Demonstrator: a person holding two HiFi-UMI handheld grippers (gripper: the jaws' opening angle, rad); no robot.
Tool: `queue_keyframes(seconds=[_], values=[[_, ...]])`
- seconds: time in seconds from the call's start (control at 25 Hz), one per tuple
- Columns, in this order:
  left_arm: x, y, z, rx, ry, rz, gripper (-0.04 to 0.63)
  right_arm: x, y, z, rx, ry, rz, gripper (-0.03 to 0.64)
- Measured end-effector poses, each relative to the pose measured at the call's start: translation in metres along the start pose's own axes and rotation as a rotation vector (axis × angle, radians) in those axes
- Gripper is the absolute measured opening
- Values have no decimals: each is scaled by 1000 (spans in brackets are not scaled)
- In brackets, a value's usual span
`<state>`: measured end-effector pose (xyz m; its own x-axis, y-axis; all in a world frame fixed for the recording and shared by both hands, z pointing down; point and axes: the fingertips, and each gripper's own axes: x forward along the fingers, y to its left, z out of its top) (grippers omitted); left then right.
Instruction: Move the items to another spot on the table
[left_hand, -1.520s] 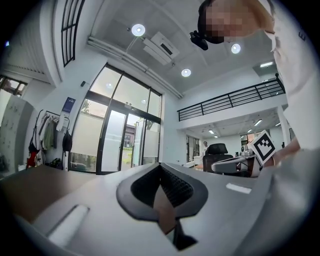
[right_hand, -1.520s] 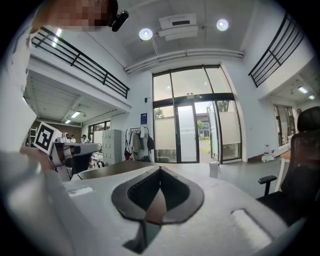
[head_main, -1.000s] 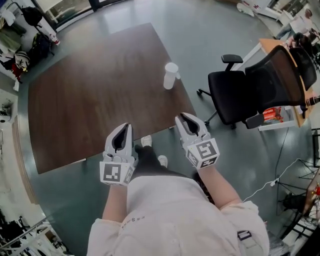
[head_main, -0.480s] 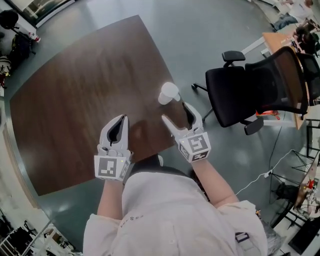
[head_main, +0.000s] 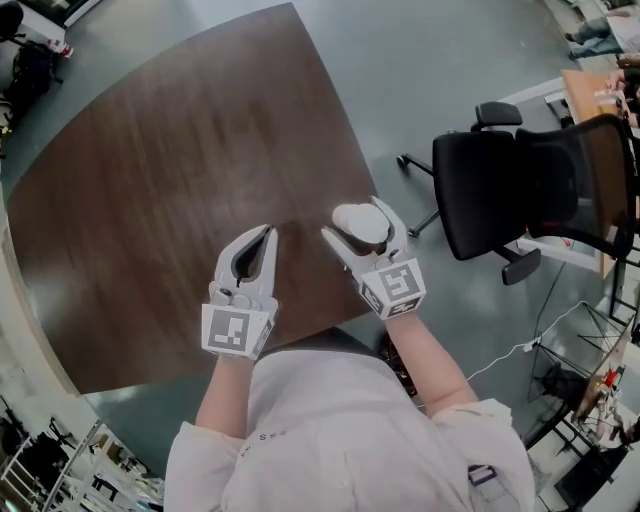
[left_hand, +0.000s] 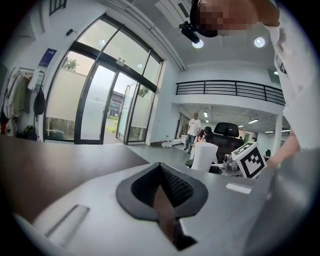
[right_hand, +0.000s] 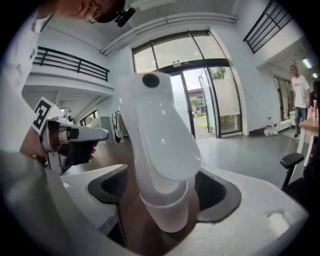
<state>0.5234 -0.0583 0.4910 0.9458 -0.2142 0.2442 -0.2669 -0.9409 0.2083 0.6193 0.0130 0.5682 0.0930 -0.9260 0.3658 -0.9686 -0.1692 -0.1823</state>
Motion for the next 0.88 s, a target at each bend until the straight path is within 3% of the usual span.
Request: queue_keyframes(seconds=[0.16, 0.24, 0.68, 0.88], values=[[13, 3, -8, -18, 17, -12, 17, 9, -4, 1, -24, -27, -9, 374], [18, 2, -11, -20, 16, -17, 17, 8, -7, 0, -42, -32, -18, 264], [-8, -13, 10, 11, -47, -27, 17, -29, 8, 23, -63, -47, -48, 258], [-43, -40, 28, 75, -111, -23, 17, -72, 25, 42, -85, -89, -26, 258]])
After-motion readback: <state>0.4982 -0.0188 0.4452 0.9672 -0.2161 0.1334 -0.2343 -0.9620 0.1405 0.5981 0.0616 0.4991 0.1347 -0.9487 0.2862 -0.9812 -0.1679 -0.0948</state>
